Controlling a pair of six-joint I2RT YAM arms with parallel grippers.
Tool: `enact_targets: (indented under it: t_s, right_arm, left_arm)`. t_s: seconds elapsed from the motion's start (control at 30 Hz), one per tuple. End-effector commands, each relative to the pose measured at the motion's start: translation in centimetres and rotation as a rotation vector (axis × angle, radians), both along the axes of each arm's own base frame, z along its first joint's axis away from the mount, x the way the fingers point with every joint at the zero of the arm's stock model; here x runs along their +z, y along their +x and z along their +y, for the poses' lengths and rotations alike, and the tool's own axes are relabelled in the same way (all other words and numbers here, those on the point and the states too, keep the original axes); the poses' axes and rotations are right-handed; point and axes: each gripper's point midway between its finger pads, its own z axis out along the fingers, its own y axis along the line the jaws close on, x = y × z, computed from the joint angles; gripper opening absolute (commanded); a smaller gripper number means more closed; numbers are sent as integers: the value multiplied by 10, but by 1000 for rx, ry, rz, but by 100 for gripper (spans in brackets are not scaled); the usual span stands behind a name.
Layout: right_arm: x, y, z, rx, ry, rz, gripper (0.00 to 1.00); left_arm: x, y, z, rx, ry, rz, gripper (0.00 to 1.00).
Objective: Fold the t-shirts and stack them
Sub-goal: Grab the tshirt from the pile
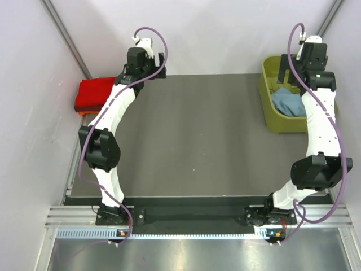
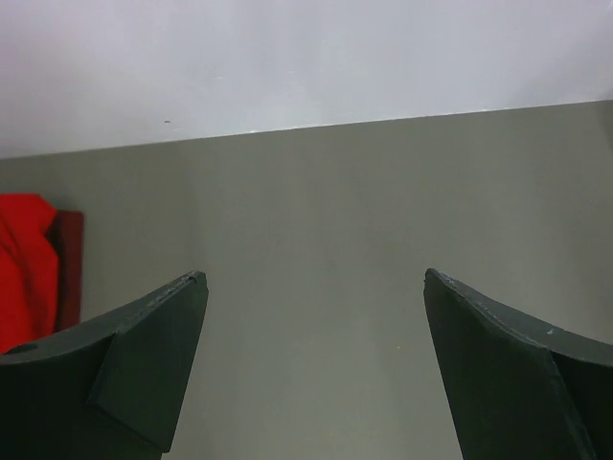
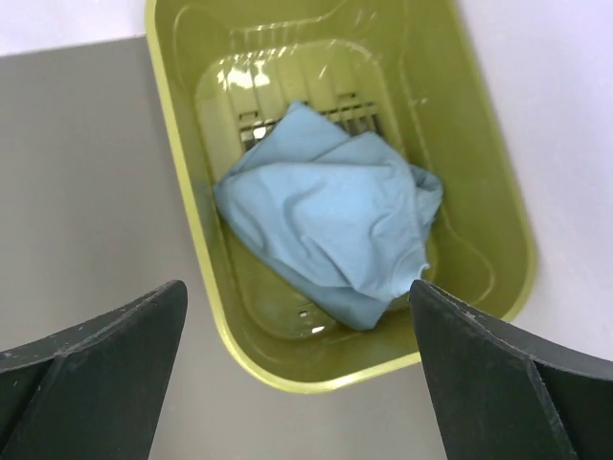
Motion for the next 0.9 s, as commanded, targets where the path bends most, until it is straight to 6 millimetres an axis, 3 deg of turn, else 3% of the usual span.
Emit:
enact_targets:
  t_s: [0.0, 0.07, 0.17, 0.2, 0.23, 0.3, 0.33, 0.37, 0.43, 0.53, 0.57, 0.63, 0.67, 0.77, 0.87]
  right_arm:
    - [22, -11, -6, -25, -48, -32, 100]
    - [38, -1, -10, 9, -113, -95, 100]
    - [50, 15, -6, 57, -128, -218, 100]
    - [50, 20, -5, 67, -135, -246, 100]
    - [54, 31, -7, 62, -143, -294, 100]
    - [52, 41, -15, 19, -125, -295, 100]
    - [42, 40, -28, -19, -103, -252, 100]
    - [40, 52, -34, -50, -39, -254, 100]
    - [21, 55, -48, -75, 59, -217, 99]
    - [-21, 56, -81, -106, 171, -147, 98]
    - [-46, 60, -88, -114, 194, -93, 98]
    - [-75, 53, -108, -155, 229, -27, 98]
    - [-102, 56, -105, -118, 279, 26, 97]
    - [-153, 55, -112, -105, 323, 155, 96]
    - [-182, 57, -111, -82, 328, 217, 96]
  left_arm:
    - [16, -4, -7, 31, -71, -24, 99]
    - [3, -4, -13, -18, 95, -34, 99]
    - [-12, 3, -4, 30, 261, -5, 99]
    - [-37, 1, 0, 42, 290, 88, 99]
    - [-16, 6, 1, 65, 272, 61, 99]
    - [-11, 8, -1, 67, 262, 69, 99]
    - [-5, 7, -3, 63, 255, 63, 99]
    - [-2, 6, -3, 55, 254, 56, 99]
    - [1, 2, -12, -7, 246, 54, 99]
    - [-15, 4, -13, 2, 243, 98, 99]
    - [-20, 4, -14, 4, 242, 110, 98]
    - [-25, 5, -18, -6, 234, 116, 95]
    - [-25, 4, -19, -12, 234, 117, 94]
    - [-22, 7, -22, -11, 238, 99, 94]
    - [-22, 8, -25, -16, 264, 87, 94]
